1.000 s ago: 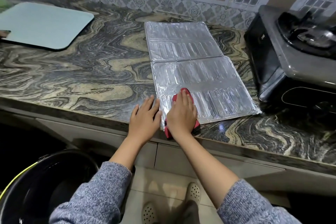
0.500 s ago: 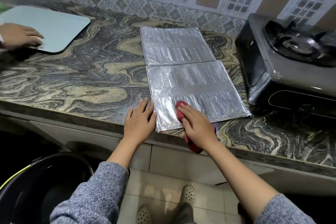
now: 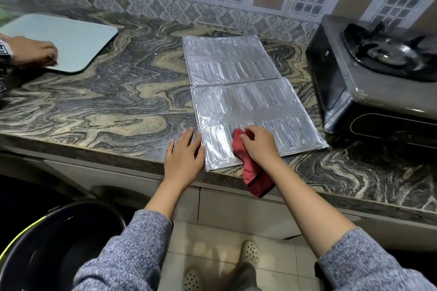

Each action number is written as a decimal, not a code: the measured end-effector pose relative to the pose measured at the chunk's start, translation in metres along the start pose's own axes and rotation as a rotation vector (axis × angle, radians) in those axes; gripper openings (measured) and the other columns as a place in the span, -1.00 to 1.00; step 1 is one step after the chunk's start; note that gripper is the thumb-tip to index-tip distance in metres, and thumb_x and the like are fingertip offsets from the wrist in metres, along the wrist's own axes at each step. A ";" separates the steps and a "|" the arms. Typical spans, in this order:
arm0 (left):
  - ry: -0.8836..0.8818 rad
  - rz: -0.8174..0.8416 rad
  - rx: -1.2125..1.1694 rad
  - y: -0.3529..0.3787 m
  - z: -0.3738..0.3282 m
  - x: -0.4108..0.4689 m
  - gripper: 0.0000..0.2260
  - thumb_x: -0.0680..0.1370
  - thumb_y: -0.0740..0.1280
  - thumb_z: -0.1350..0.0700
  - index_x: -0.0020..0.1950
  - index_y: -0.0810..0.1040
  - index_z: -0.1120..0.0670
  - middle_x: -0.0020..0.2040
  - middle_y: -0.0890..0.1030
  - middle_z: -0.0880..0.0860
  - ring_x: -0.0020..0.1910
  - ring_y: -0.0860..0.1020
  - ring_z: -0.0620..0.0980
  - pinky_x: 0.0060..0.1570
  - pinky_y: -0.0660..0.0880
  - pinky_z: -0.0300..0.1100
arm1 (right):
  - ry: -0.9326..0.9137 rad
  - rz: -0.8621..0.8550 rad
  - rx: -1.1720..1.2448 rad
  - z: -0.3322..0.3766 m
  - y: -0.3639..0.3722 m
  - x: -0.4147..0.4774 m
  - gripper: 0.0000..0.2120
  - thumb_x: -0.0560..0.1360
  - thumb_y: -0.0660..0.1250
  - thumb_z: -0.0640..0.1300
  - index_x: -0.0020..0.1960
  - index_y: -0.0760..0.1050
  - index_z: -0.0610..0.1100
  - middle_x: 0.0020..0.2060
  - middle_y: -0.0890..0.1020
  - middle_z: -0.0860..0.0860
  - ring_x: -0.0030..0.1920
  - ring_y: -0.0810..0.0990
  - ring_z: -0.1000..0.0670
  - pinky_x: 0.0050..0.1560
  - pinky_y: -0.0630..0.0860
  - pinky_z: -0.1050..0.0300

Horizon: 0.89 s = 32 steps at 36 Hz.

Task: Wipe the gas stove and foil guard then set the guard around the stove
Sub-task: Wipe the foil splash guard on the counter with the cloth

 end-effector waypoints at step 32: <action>-0.046 0.003 -0.153 -0.045 -0.034 0.027 -0.62 0.49 0.28 0.07 0.29 0.46 0.13 0.29 0.48 0.08 0.26 0.45 0.07 0.21 0.38 -0.04 | -0.288 0.007 0.310 0.077 -0.109 0.003 -0.86 0.47 0.32 -0.29 0.01 0.55 -0.14 -0.12 0.58 -0.01 -0.16 0.52 0.16 -0.10 0.41 0.31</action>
Point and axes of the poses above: each hand's wrist, its own x-axis towards the middle knuckle, its own y-axis out of the palm, z = x × y, the point moved 8 cm from there along x, towards the middle knuckle
